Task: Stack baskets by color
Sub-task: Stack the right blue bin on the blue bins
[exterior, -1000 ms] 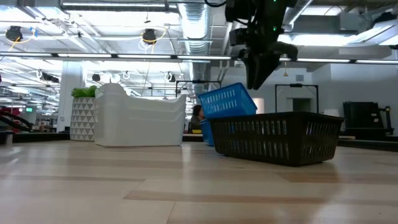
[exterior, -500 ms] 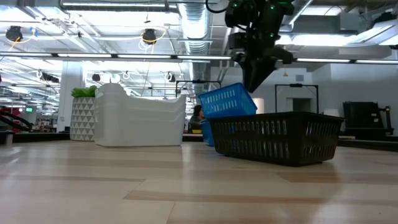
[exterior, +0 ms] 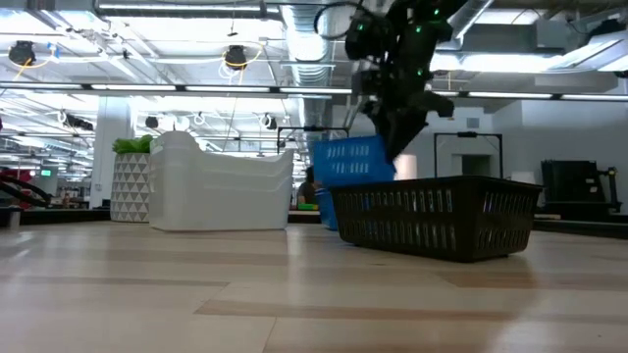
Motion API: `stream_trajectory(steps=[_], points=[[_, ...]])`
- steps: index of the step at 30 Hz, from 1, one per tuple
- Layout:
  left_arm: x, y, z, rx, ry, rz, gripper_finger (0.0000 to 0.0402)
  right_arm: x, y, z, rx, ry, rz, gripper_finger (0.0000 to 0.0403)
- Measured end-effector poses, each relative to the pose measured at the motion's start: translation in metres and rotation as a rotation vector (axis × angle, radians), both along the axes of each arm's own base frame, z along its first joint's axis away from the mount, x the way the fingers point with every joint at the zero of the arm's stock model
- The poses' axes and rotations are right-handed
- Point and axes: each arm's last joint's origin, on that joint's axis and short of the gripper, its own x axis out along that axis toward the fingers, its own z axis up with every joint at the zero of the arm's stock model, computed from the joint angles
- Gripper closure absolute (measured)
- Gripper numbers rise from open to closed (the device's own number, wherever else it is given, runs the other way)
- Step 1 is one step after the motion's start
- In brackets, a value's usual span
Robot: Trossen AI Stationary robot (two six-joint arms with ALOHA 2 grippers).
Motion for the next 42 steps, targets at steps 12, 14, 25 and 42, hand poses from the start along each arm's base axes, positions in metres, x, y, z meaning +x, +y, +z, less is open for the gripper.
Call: stream_trajectory(steps=[12, 14, 25, 42], points=[[0.0, 0.0, 0.0, -0.007, -0.003, 0.003, 0.0178, 0.003, 0.004, 0.003, -0.088, -0.01, -0.016, 0.0339], [0.0, 0.0, 0.0, -0.007, -0.003, 0.003, 0.0178, 0.002, 0.006, 0.006, -0.105, -0.012, -0.035, 0.0376], [0.0, 0.0, 0.0, -0.01, -0.004, 0.004, 0.0178, 0.005, 0.011, 0.024, -0.14, -0.124, -0.283, 0.0394], [0.0, 0.001, 0.0, 0.002, -0.006, 0.024, 0.0178, 0.024, 0.004, -0.043, -0.181, 0.129, -0.34, 0.037]])
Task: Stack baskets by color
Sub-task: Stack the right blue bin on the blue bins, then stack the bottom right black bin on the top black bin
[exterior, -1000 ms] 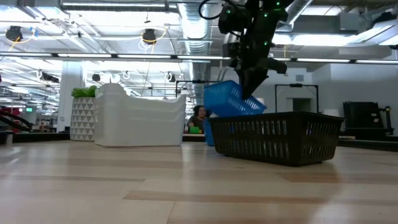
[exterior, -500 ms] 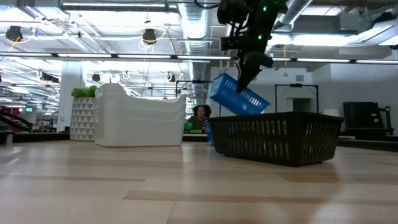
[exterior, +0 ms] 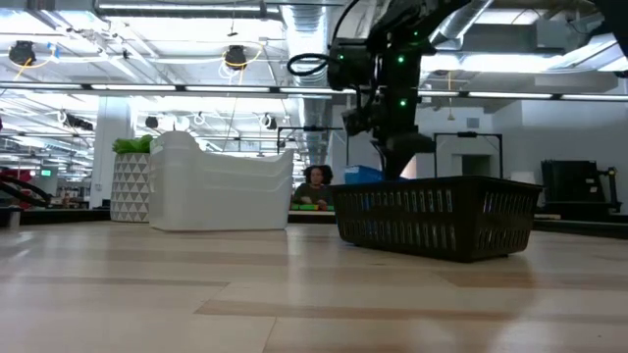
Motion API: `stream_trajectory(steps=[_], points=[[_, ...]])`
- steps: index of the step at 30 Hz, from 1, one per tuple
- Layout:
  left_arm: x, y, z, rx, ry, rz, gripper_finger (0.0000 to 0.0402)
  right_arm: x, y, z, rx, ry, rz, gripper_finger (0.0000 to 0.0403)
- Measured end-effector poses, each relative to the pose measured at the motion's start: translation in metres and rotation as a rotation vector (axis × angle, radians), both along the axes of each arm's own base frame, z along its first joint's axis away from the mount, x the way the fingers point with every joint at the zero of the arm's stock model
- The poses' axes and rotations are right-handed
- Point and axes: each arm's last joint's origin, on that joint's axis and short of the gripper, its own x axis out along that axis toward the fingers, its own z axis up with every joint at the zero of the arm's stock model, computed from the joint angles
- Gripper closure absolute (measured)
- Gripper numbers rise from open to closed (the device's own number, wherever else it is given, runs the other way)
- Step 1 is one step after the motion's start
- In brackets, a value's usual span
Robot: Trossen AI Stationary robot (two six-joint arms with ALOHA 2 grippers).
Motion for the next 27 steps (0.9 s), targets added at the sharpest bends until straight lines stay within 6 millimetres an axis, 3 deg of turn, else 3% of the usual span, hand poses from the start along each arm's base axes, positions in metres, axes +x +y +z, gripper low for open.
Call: stream_trajectory(steps=[13, 21, 27], points=[[0.0, 0.0, 0.0, 0.001, 0.0, 0.0, 0.0178, -0.009, 0.004, 0.013, 0.003, 0.019, 0.028, 0.034], [0.0, 0.0, 0.0, 0.001, 0.001, 0.0, 0.0178, -0.018, 0.01, 0.044, -0.014, -0.096, -0.002, 0.0252], [0.0, 0.0, 0.0, 0.001, 0.001, -0.001, 0.0178, -0.041, 0.026, 0.078, 0.04, -0.226, -0.17, 0.0207]])
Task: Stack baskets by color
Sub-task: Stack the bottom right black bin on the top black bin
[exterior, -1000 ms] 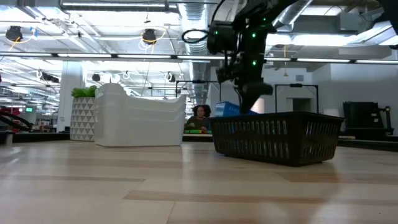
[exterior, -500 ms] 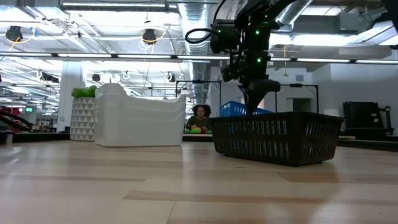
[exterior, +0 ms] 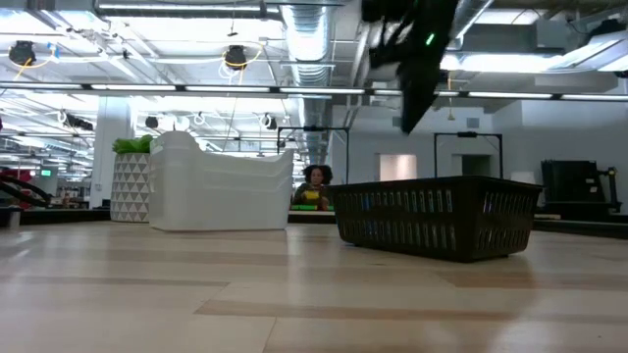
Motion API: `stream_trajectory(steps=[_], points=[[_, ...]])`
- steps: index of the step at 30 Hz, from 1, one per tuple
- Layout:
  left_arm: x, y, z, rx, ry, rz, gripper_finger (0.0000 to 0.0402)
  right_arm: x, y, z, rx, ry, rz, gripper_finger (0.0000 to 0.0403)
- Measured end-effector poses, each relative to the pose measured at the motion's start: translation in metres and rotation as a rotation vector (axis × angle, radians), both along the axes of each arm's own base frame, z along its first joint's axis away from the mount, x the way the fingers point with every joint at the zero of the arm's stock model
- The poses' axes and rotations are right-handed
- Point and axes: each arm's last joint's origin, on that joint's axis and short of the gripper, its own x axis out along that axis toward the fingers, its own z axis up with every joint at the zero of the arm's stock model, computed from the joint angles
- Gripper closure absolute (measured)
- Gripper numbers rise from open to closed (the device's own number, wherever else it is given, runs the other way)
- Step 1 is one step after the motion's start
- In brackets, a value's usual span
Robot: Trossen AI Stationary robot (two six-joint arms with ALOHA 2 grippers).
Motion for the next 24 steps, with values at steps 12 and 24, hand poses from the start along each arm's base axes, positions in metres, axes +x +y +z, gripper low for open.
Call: stream_trajectory(steps=[12, 24], points=[[0.0, -0.001, 0.0, 0.036, 0.021, -0.043, 0.0178, -0.092, 0.126, 0.019, 0.366, 0.008, -0.497, 0.0217], [0.0, -0.001, 0.0, 0.059, 0.029, -0.053, 0.0178, -0.148, 0.253, -0.035, 0.485, 0.104, -0.479, 0.0187]])
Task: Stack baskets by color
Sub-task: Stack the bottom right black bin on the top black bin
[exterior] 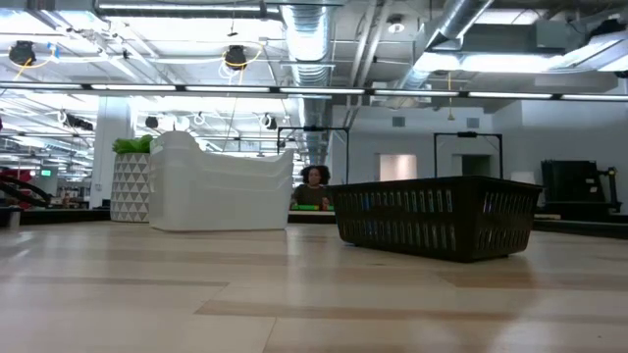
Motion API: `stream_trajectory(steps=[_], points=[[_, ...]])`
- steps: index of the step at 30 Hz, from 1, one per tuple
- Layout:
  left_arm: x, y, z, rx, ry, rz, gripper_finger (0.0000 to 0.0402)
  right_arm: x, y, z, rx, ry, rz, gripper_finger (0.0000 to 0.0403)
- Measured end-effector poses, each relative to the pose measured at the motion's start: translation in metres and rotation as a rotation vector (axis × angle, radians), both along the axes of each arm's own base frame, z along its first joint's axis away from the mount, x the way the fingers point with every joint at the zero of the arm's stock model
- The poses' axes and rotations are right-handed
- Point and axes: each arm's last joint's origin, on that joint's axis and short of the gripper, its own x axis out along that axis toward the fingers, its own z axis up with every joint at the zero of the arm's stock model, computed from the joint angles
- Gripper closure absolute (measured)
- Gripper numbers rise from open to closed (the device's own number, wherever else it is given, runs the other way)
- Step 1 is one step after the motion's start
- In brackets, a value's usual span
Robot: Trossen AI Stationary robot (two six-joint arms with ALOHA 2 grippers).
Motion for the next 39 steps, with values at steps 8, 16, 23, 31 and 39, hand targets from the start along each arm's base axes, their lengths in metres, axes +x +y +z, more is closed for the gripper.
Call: stream_trajectory(steps=[8, 16, 23, 31, 39], points=[[0.0, 0.001, 0.0, 0.012, -0.003, 0.024, 0.0178, -0.007, 0.024, -0.028, -0.075, 0.102, 0.013, 0.0178], [0.0, 0.001, 0.0, 0.008, -0.005, 0.027, 0.0178, -0.006, 0.014, -0.051, -0.079, 0.135, 0.063, 0.0182], [0.0, 0.001, 0.0, 0.007, -0.005, 0.027, 0.0178, -0.015, 0.002, -0.075, 0.011, 0.073, 0.032, 0.0184], [0.0, 0.001, 0.0, 0.005, -0.006, 0.029, 0.0178, -0.016, 0.001, -0.088, 0.028, 0.085, 0.028, 0.0296], [0.0, 0.001, 0.0, 0.01, -0.004, 0.027, 0.0178, 0.0, -0.004, -0.066, 0.013, 0.019, 0.065, 0.0392]])
